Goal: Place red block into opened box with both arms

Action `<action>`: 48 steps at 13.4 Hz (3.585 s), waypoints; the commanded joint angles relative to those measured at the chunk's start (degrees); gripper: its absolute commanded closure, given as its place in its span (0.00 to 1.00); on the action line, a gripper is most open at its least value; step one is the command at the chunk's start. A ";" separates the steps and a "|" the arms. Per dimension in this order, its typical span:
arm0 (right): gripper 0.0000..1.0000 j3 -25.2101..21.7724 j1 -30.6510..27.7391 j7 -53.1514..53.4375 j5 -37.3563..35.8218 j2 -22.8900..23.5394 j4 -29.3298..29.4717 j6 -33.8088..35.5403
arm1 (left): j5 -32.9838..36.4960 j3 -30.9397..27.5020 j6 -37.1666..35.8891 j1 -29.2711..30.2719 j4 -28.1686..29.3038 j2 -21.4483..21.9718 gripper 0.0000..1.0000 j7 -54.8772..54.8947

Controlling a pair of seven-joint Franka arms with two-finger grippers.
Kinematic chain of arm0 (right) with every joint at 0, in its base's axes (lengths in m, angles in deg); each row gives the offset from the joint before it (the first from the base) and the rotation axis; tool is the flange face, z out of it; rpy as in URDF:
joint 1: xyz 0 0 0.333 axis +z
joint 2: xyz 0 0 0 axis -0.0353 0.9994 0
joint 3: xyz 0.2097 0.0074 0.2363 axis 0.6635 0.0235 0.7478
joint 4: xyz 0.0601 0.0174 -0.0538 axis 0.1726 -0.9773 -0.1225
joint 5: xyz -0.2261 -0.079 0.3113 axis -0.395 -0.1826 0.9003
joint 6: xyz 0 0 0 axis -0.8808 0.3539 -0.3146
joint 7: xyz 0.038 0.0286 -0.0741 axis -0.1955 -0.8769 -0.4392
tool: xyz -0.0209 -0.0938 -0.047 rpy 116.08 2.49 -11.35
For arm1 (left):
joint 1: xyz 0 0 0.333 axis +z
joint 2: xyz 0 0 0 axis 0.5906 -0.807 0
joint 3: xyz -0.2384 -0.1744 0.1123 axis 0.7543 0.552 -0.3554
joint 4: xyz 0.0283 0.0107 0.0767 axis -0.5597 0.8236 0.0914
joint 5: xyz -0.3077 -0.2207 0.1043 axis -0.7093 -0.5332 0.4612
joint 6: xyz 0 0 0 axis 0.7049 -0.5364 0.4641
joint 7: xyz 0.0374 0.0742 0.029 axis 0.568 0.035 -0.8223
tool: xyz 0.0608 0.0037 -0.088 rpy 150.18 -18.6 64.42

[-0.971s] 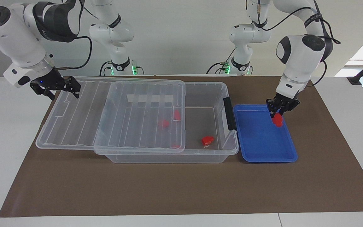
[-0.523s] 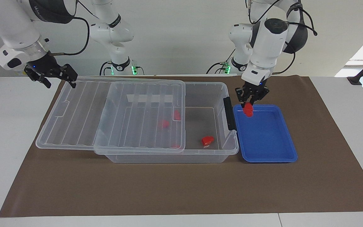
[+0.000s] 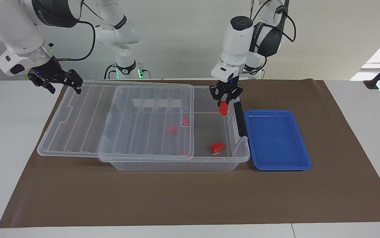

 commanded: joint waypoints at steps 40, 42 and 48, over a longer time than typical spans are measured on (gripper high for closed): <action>1.00 -13.33 -2.10 -19.72 -0.46 -0.86 -21.44 -22.18 | -0.39 -1.65 -12.18 17.27 -8.36 3.65 0.00 19.66; 1.00 -13.25 -2.02 -19.63 -0.37 -0.86 -23.47 -24.12 | -0.39 -1.65 -16.04 20.44 -13.88 1.20 0.00 23.27; 1.00 -10.79 -2.02 -18.32 -0.11 -0.77 -23.47 -24.39 | -3.29 -1.73 -24.93 26.78 -24.02 -1.98 0.00 25.13</action>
